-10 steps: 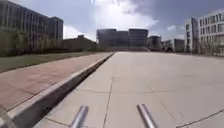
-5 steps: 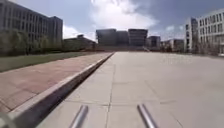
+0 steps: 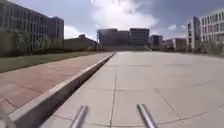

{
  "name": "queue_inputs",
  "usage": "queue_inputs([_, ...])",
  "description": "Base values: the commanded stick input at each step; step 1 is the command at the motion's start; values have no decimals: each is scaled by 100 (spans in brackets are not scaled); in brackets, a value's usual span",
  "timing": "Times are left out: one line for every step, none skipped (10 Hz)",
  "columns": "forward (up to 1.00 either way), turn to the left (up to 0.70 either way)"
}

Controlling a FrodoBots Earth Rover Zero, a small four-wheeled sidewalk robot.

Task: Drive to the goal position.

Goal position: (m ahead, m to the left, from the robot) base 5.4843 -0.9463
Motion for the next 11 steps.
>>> queue_inputs([70,0])
queue_inputs([70,-34])
queue_inputs([70,-35])
queue_inputs([70,-35])
queue_inputs([70,-35])
queue_inputs([70,-20])
queue_inputs([70,0])
queue_inputs([70,0])
queue_inputs([70,0])
queue_inputs([70,0])
queue_inputs([70,0])
